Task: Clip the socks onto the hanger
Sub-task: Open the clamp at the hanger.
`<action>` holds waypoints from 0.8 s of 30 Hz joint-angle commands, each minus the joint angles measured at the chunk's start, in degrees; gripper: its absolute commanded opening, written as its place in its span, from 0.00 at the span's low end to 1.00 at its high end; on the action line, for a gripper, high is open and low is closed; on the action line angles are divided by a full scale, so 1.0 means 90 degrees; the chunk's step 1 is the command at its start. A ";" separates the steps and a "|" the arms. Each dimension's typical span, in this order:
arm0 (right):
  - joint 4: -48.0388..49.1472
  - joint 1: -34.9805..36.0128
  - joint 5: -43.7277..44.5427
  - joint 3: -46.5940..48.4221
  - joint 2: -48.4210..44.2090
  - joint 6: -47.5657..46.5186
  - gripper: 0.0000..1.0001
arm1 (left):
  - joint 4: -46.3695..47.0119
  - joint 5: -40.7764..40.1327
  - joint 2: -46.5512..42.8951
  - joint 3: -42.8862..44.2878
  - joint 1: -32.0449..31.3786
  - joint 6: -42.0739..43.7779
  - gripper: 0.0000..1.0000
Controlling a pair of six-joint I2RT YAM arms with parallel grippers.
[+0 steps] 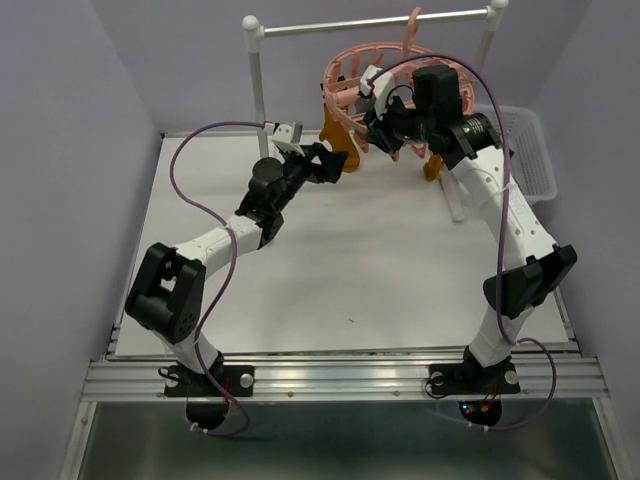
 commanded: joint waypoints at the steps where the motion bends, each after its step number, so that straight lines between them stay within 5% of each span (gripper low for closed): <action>1: 0.0289 -0.0033 0.0434 0.0317 0.0000 0.0123 0.15 | 0.0827 0.1305 -0.0546 -0.0389 0.0261 0.0235 0.99; 6: 0.0172 -0.0033 0.0512 0.0336 0.0000 0.0229 0.15 | 0.1843 0.2516 -0.0596 -0.1004 0.0808 0.0509 0.99; 11: 0.0240 -0.0033 0.0512 0.0210 -0.0058 0.0386 0.15 | 0.2184 0.2441 -0.0216 -0.0518 0.0818 0.0266 0.99; 17: 0.0474 -0.0033 0.0834 0.0151 -0.0049 0.0679 0.15 | 0.3599 0.2773 0.0634 0.0214 0.0818 -0.1129 0.97; 24: 0.0631 -0.0033 0.0962 -0.0015 -0.0146 0.0864 0.16 | 0.3572 0.2793 0.0986 0.0840 0.0779 -0.1561 0.97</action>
